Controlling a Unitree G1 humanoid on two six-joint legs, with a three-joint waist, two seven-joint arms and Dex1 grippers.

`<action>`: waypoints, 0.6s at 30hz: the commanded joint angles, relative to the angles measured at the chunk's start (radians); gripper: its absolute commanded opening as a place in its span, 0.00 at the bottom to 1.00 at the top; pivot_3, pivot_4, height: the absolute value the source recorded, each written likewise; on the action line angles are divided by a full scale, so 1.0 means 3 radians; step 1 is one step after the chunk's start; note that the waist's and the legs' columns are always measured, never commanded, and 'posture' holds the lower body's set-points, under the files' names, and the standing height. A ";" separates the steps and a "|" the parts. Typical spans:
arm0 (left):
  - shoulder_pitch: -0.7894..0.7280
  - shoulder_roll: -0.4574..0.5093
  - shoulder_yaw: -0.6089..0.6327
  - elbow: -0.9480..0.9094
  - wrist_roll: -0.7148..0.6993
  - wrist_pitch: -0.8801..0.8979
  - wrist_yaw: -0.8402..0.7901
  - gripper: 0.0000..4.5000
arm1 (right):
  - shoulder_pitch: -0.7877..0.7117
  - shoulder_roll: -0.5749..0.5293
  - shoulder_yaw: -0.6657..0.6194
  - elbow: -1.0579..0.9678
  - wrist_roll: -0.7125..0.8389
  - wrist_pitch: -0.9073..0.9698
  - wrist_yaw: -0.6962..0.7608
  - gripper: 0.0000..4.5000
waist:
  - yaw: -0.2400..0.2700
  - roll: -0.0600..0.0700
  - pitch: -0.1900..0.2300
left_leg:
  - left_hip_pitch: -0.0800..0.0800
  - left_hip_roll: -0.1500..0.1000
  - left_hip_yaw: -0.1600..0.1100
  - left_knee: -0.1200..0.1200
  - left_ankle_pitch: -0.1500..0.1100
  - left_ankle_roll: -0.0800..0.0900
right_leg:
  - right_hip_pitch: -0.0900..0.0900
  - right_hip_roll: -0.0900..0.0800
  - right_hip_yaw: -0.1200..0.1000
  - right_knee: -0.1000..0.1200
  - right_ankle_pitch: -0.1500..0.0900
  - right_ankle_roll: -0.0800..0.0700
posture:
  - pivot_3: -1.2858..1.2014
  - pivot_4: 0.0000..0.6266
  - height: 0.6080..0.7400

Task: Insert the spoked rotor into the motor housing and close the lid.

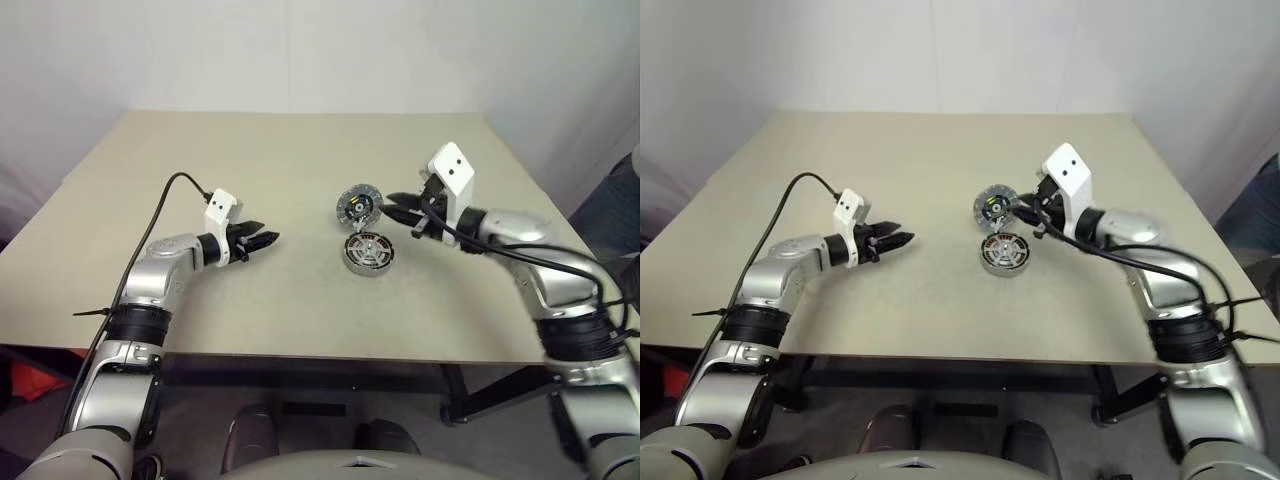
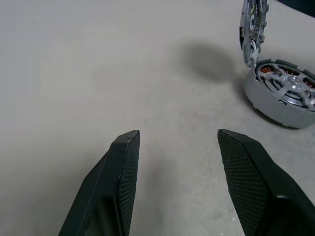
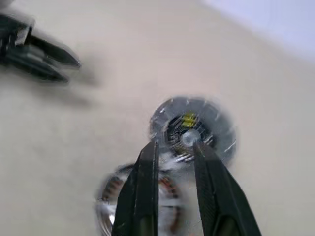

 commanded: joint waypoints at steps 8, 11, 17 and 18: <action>-0.0321 -0.0182 -0.0071 0.0024 -0.0009 -0.0119 -0.0052 0.59 | -0.0822 -0.0296 0.1159 0.1315 -0.1245 -0.2155 0.1555 0.76 | -0.0024 0.0001 0.0001 | -0.0016 0.0008 0.0002 0.0023 -0.0009 0.0015 | -0.0011 0.0005 0.0000 0.0005 0.0006 -0.0010 | 0.52 0.00 1.00; -0.0275 -0.0219 -0.0077 -0.0035 -0.0009 -0.0115 -0.0032 0.59 | -0.1092 -0.0177 0.1309 0.1790 -0.1464 -0.2565 0.1681 0.76 | -0.0045 0.0000 0.0001 | -0.0023 0.0011 0.0003 0.0033 -0.0014 0.0024 | -0.0018 0.0006 -0.0001 0.0009 0.0007 -0.0013 | 0.52 0.00 1.00; -0.0138 -0.0234 -0.0059 -0.0167 -0.0036 -0.0094 0.0032 0.59 | -0.1515 0.0099 0.1431 0.2710 -0.1810 -0.3122 0.1587 0.76 | -0.0095 0.0000 0.0001 | -0.0031 0.0012 0.0003 0.0040 -0.0018 0.0032 | -0.0018 0.0006 -0.0004 0.0010 0.0008 -0.0014 | 0.52 0.00 1.00; -0.0112 -0.0229 -0.0044 -0.0192 -0.0040 -0.0089 0.0055 0.59 | -0.1550 0.0136 0.1468 0.2836 -0.1901 -0.3231 0.1536 0.76 | -0.0098 0.0000 0.0001 | -0.0031 0.0012 0.0003 0.0042 -0.0019 0.0034 | -0.0018 0.0006 -0.0004 0.0010 0.0008 -0.0015 | 0.52 0.00 1.00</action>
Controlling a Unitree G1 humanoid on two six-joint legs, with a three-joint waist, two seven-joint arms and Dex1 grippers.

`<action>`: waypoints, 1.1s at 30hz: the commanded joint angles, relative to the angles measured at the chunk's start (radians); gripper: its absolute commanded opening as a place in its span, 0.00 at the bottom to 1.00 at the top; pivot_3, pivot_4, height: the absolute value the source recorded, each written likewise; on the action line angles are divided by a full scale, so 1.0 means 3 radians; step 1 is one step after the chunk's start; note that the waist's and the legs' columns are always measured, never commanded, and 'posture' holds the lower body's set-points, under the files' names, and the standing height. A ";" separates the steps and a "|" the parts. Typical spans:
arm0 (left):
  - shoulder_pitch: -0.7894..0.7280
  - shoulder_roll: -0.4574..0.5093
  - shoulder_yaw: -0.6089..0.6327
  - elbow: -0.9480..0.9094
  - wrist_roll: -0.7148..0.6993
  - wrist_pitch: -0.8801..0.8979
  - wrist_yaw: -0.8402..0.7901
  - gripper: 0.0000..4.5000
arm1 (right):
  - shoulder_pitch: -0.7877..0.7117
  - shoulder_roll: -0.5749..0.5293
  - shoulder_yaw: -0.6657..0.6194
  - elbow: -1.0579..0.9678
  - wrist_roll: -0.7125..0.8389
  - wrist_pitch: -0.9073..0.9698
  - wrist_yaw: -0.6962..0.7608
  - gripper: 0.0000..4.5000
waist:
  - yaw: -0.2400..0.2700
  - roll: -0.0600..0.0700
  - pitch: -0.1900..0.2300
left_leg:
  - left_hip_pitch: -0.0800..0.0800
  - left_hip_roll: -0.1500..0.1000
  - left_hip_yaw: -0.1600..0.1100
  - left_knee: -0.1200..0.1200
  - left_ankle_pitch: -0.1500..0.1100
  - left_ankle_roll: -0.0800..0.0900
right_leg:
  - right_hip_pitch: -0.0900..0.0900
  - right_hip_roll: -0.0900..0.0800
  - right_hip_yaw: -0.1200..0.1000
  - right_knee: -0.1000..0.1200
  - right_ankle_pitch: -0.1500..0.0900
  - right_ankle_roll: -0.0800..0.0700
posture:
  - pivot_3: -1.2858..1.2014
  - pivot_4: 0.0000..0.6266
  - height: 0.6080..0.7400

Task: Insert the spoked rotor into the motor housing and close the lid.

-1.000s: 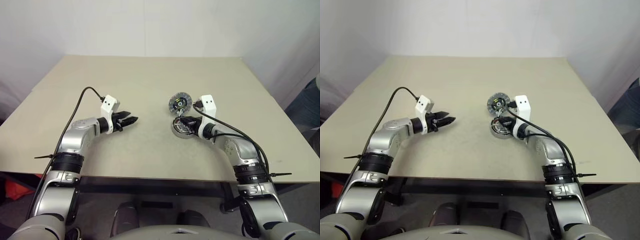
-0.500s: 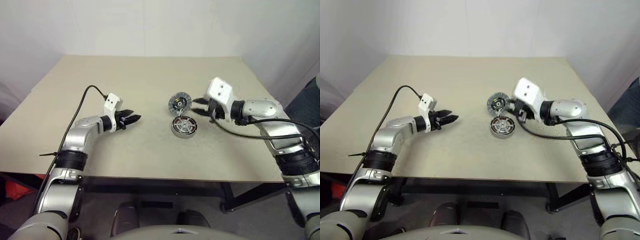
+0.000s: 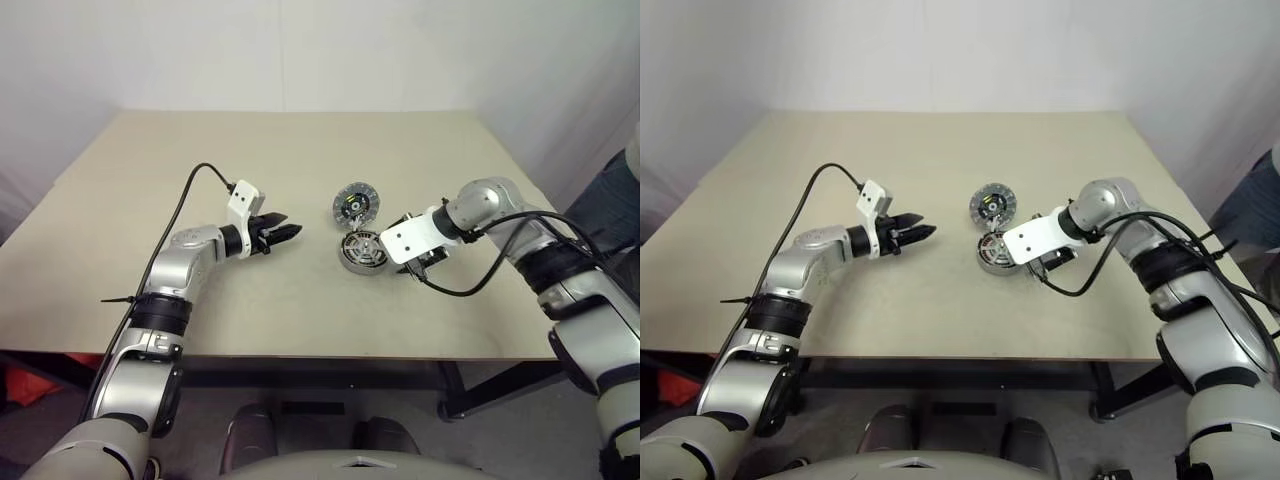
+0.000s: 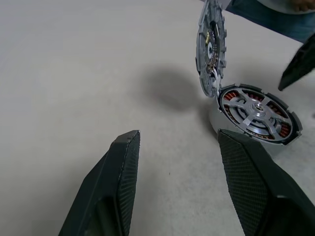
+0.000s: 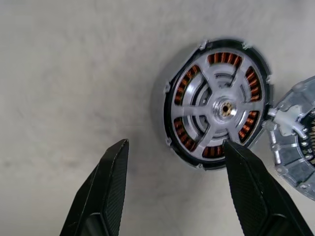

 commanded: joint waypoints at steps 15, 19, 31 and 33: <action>0.0123 0.0023 0.0116 -0.0221 -0.0053 -0.0013 0.0140 0.59 | 0.0041 -0.0022 -0.0028 0.0107 -0.0205 -0.0605 0.0156 0.76 | -0.0001 0.0001 0.0001 | -0.0008 0.0021 0.0001 0.0037 -0.0013 0.0020 | 0.0003 0.0013 -0.0001 0.0010 0.0000 -0.0003 | 0.52 0.00 1.00; 0.0092 0.0005 0.0108 -0.0188 -0.0048 -0.0024 0.0145 0.59 | 0.0030 0.0101 0.0032 0.0242 -0.0317 -0.0574 0.0058 0.76 | -0.0003 0.0001 0.0001 | -0.0008 0.0021 0.0001 0.0042 -0.0013 0.0021 | 0.0005 0.0013 0.0000 0.0010 0.0002 -0.0006 | 0.52 0.00 1.00; 0.0143 -0.0035 0.0117 -0.0231 -0.0048 -0.0025 0.0174 0.59 | -0.0204 0.0369 0.0166 0.0978 -0.0696 -0.0747 -0.0324 0.56 | -0.0098 -0.0001 0.0001 | 0.0018 0.0028 0.0002 0.0043 -0.0014 0.0020 | 0.0014 0.0020 -0.0001 0.0010 -0.0003 0.0003 | 0.52 0.00 1.00; 0.0165 -0.0047 0.0118 -0.0245 -0.0049 -0.0025 0.0189 0.59 | -0.0235 0.0379 0.0169 0.1019 -0.0722 -0.0771 -0.0378 0.40 | -0.0085 -0.0001 0.0001 | 0.0018 0.0027 0.0001 0.0043 -0.0014 0.0020 | 0.0015 0.0020 -0.0001 0.0010 -0.0004 0.0004 | 0.52 0.00 1.00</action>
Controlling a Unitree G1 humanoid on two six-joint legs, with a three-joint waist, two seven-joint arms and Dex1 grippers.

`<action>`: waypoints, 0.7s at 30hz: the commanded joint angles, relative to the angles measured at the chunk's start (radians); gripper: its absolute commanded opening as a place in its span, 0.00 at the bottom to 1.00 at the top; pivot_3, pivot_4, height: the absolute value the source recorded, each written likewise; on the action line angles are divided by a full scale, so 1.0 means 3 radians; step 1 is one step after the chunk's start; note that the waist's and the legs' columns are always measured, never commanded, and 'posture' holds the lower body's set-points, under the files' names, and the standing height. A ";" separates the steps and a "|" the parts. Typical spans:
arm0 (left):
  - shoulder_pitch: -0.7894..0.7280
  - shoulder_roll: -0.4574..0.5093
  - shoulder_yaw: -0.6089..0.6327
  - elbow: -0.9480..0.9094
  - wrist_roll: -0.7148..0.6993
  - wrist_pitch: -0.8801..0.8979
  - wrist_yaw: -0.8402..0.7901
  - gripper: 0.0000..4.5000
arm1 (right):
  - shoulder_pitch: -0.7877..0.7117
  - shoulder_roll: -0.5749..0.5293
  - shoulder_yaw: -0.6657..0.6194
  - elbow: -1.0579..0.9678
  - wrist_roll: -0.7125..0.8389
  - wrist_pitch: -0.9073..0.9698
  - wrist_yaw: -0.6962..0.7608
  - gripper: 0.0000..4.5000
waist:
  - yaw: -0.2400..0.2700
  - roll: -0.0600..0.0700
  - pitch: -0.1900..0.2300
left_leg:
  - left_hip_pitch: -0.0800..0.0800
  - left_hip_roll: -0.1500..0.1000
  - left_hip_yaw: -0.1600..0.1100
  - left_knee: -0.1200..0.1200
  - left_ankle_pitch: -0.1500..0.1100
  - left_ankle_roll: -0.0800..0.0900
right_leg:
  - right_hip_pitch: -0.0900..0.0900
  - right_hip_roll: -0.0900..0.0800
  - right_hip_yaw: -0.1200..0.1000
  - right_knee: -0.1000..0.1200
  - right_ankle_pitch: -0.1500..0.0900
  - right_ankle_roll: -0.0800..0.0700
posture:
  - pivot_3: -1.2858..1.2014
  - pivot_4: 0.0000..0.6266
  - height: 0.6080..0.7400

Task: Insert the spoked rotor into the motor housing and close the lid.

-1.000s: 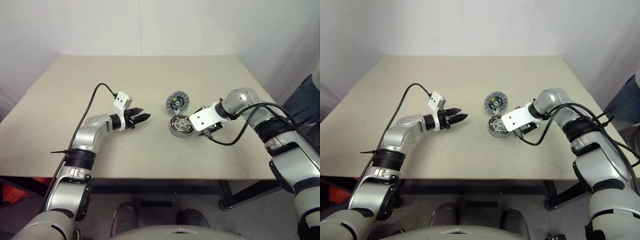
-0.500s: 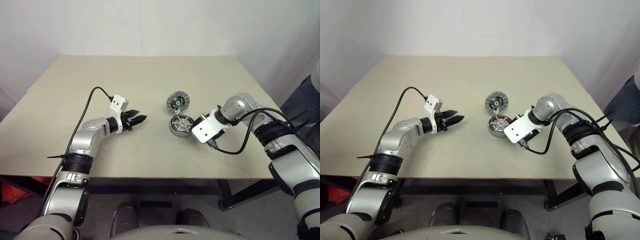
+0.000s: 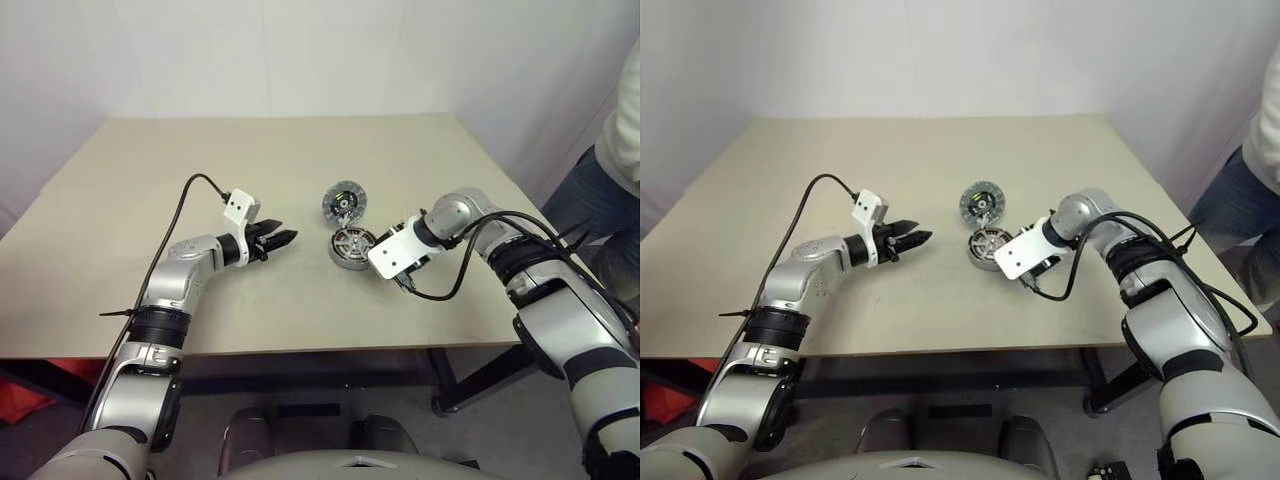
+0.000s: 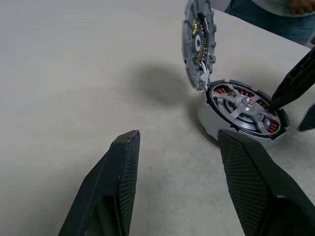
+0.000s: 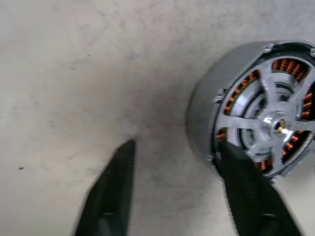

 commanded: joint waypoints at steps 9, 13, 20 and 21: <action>-0.0009 -0.0010 0.0062 -0.0125 -0.0053 -0.0043 0.0063 0.59 | -0.0060 0.0021 -0.0008 0.0043 -0.0141 -0.0037 -0.0125 0.19 | -0.0003 -0.0001 0.0000 | -0.0003 0.0000 0.0000 0.0000 0.0000 0.0000 | 0.0001 0.0000 0.0001 0.0000 0.0012 -0.0020 | 0.52 0.00 1.00; -0.0019 -0.0011 0.0064 -0.0108 -0.0049 -0.0052 0.0070 0.59 | -0.0072 0.0021 -0.0071 -0.0004 -0.0088 0.0006 -0.0154 0.11 | -0.0007 -0.0001 0.0000 | -0.0006 0.0001 0.0000 0.0000 0.0000 0.0000 | -0.0006 0.0001 0.0001 0.0000 0.0014 -0.0023 | 0.52 0.00 1.00; -0.0020 -0.0029 0.0074 -0.0074 -0.0045 -0.0074 0.0093 0.59 | -0.0002 -0.0044 -0.0189 -0.0205 0.0053 0.0028 -0.0059 0.00 | -0.0002 -0.0001 0.0002 | -0.0019 0.0001 0.0002 -0.0001 0.0000 0.0000 | -0.0015 0.0001 0.0001 -0.0002 0.0016 -0.0026 | 0.52 0.00 1.00; -0.0021 -0.0031 0.0076 -0.0072 -0.0045 -0.0074 0.0096 0.59 | -0.0002 -0.0053 -0.0197 -0.0215 0.0056 0.0028 -0.0067 0.00 | -0.0002 -0.0001 0.0002 | -0.0020 0.0001 0.0003 -0.0001 0.0000 0.0000 | -0.0016 0.0001 0.0001 -0.0002 0.0016 -0.0026 | 0.52 0.00 1.00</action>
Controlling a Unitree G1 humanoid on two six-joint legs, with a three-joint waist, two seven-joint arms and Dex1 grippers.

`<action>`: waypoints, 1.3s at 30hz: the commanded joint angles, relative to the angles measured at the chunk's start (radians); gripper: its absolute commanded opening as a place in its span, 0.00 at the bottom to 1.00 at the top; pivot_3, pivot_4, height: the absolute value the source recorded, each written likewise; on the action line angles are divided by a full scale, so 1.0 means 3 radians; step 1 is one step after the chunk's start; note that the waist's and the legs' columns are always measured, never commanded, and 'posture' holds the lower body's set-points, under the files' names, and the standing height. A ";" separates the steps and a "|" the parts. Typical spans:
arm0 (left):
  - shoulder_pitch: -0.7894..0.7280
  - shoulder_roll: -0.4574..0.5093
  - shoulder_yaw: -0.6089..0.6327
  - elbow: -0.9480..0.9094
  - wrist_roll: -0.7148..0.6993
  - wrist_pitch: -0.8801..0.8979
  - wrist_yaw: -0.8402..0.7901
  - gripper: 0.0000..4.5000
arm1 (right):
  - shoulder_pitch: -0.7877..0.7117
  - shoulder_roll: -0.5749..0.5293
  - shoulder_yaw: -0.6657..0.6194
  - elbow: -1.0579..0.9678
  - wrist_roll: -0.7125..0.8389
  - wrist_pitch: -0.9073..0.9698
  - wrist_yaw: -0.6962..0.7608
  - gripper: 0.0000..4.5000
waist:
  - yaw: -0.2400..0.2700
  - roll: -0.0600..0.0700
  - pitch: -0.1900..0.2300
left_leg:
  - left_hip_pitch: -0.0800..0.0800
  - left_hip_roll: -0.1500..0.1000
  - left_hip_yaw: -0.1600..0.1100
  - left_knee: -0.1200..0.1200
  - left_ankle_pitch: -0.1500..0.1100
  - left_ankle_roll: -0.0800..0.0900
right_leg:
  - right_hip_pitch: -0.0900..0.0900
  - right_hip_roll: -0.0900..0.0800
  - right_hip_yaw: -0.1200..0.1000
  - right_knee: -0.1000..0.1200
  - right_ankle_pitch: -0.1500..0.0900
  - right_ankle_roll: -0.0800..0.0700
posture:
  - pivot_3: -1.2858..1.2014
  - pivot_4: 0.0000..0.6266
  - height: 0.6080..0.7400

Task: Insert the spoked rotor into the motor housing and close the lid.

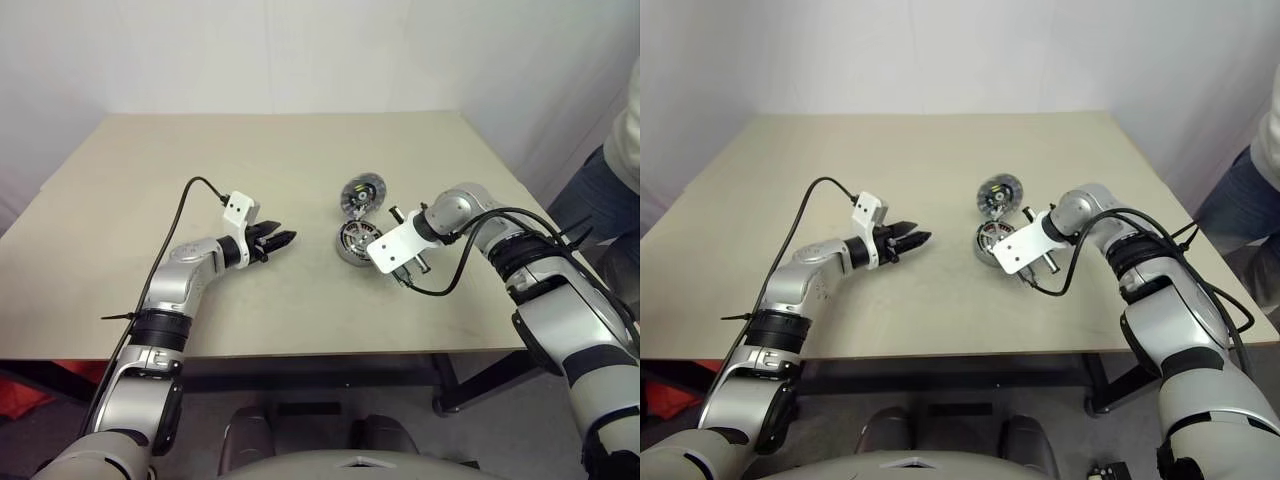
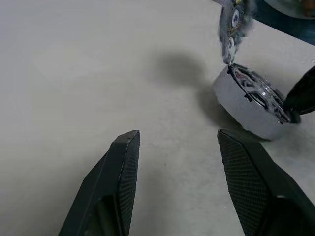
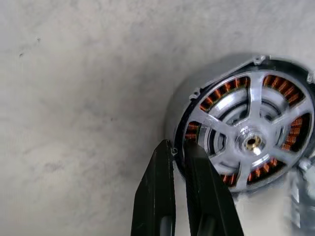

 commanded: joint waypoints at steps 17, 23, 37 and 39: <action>0.0045 -0.0061 0.0095 -0.0071 -0.0044 -0.0113 0.0123 0.59 | 0.0416 -0.0022 -0.0924 -0.2389 0.1355 0.4764 0.0706 0.00 | 0.0038 0.0021 0.0024 | -0.0007 0.0004 0.0001 -0.0009 0.0000 0.0001 | -0.0011 0.0004 0.0000 -0.0004 0.0000 0.0000 | 0.52 0.00 1.00; 0.0096 -0.0072 0.0101 -0.0113 -0.0049 -0.0117 0.0170 0.59 | 0.0085 0.0243 -0.1006 -0.2624 0.1678 0.6589 0.0190 0.00 | 0.0076 0.0025 0.0026 | -0.0002 0.0004 0.0002 -0.0014 0.0005 -0.0007 | -0.0011 0.0004 0.0002 -0.0004 0.0000 0.0000 | 0.52 0.00 1.00; 0.0271 0.0014 0.0222 -0.0355 -0.0074 -0.0036 0.0283 0.59 | -0.0041 0.0884 -0.1022 -0.2447 0.2251 0.7246 -0.0857 0.00 | 0.0125 0.0027 0.0028 | 0.0000 0.0002 0.0003 -0.0070 0.0036 -0.0061 | -0.0025 0.0009 0.0001 -0.0021 -0.0001 0.0000 | 0.52 0.00 1.00; 0.0289 0.0019 0.0229 -0.0386 -0.0080 -0.0021 0.0302 0.59 | -0.0046 0.0958 -0.1034 -0.2413 0.2301 0.7255 -0.0957 0.00 | 0.0125 0.0027 0.0028 | 0.0000 0.0002 0.0002 -0.0071 0.0039 -0.0065 | -0.0025 0.0009 0.0001 -0.0020 -0.0001 0.0000 | 0.52 0.00 1.00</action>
